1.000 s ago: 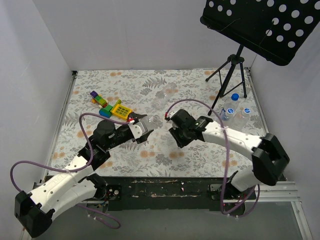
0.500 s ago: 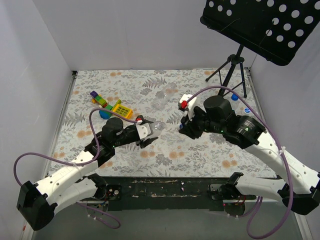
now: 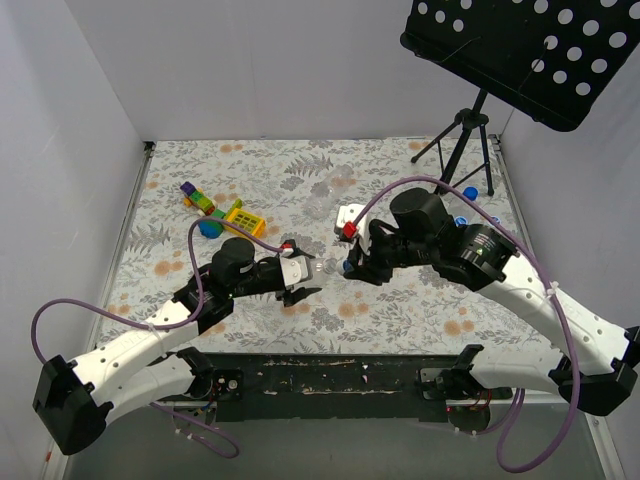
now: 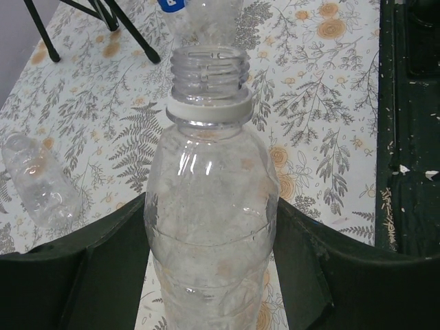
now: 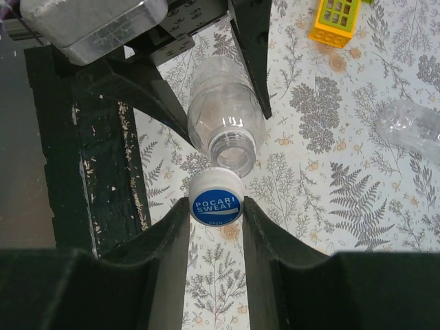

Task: Screw on the bottle caps
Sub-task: Screw the bottle cap onto the plastic bottle.

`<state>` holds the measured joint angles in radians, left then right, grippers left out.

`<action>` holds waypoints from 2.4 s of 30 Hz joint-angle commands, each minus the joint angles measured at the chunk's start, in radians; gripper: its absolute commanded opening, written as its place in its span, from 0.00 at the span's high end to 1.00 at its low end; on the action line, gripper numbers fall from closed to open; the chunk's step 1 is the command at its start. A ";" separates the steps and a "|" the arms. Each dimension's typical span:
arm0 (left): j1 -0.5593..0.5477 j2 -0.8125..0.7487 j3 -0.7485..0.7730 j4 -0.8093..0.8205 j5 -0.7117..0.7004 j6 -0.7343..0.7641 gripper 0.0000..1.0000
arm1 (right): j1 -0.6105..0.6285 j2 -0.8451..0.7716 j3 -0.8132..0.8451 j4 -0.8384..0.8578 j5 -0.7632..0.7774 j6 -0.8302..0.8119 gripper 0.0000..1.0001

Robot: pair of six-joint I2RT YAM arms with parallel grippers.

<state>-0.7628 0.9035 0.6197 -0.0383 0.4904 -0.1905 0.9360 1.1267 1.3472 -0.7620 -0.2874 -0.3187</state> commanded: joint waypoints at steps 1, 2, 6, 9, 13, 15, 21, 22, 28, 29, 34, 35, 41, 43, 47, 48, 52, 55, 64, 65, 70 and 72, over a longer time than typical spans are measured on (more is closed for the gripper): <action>-0.009 -0.011 0.049 -0.008 0.057 0.000 0.65 | 0.018 0.007 0.058 0.006 -0.030 -0.051 0.81; -0.009 -0.011 0.051 -0.009 0.066 -0.003 0.65 | 0.020 0.011 0.058 0.007 -0.030 -0.056 0.81; -0.012 -0.011 0.052 -0.009 0.086 -0.009 0.66 | 0.024 0.028 0.056 0.000 -0.030 -0.069 0.81; -0.013 -0.006 0.058 -0.011 0.102 -0.013 0.66 | 0.024 0.030 0.047 0.006 -0.010 -0.075 0.81; -0.013 -0.011 0.061 -0.014 0.116 -0.017 0.66 | 0.026 0.028 0.030 0.020 0.001 -0.079 0.81; -0.013 -0.009 0.063 -0.017 0.126 -0.017 0.66 | 0.024 0.031 0.030 0.020 -0.012 -0.082 0.81; -0.015 0.000 0.074 -0.026 0.151 -0.021 0.66 | 0.024 0.050 0.050 -0.020 -0.067 -0.108 0.81; -0.015 -0.002 0.074 -0.028 0.155 -0.023 0.66 | 0.026 0.054 0.050 -0.028 -0.078 -0.112 0.81; -0.015 -0.003 0.077 -0.015 0.139 -0.047 0.66 | 0.034 0.081 0.058 -0.082 -0.113 -0.141 0.81; -0.015 -0.006 0.072 -0.009 0.145 -0.052 0.66 | 0.035 0.082 0.059 -0.091 -0.110 -0.148 0.81; -0.015 -0.003 0.071 0.000 0.226 -0.053 0.66 | 0.043 0.102 0.066 -0.144 -0.108 -0.181 0.81; -0.015 0.003 0.075 0.003 0.261 -0.055 0.66 | 0.044 0.105 0.066 -0.149 -0.116 -0.190 0.81; -0.015 0.047 0.077 0.069 0.367 -0.115 0.69 | 0.050 0.125 0.069 -0.154 -0.148 -0.223 0.82; -0.015 0.054 0.069 0.100 0.350 -0.136 0.70 | 0.050 0.139 0.078 -0.152 -0.131 -0.208 0.84; -0.017 0.035 0.038 0.172 0.251 -0.156 0.70 | 0.050 0.163 0.096 -0.149 -0.047 -0.139 0.85; -0.021 0.029 0.028 0.193 0.217 -0.162 0.70 | 0.052 0.169 0.099 -0.148 -0.020 -0.117 0.86; -0.039 0.000 -0.017 0.258 0.105 -0.164 0.72 | 0.052 0.189 0.105 -0.129 0.028 -0.030 0.87; -0.067 -0.011 -0.037 0.281 0.031 -0.147 0.73 | 0.052 0.206 0.118 -0.126 0.042 0.029 0.87; -0.138 -0.014 -0.055 0.275 -0.102 -0.076 0.78 | 0.052 0.246 0.181 -0.174 0.065 0.130 0.88; -0.141 -0.015 -0.058 0.273 -0.116 -0.073 0.78 | 0.052 0.255 0.188 -0.180 0.068 0.144 0.88; -0.155 -0.005 -0.057 0.275 -0.156 -0.067 0.80 | 0.050 0.289 0.231 -0.203 0.079 0.228 0.88; -0.164 0.000 -0.057 0.276 -0.173 -0.069 0.81 | 0.050 0.311 0.254 -0.217 0.079 0.268 0.89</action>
<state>-0.8944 0.9348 0.5457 0.0795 0.3351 -0.2810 0.9764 1.3827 1.5494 -0.9894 -0.2050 -0.1673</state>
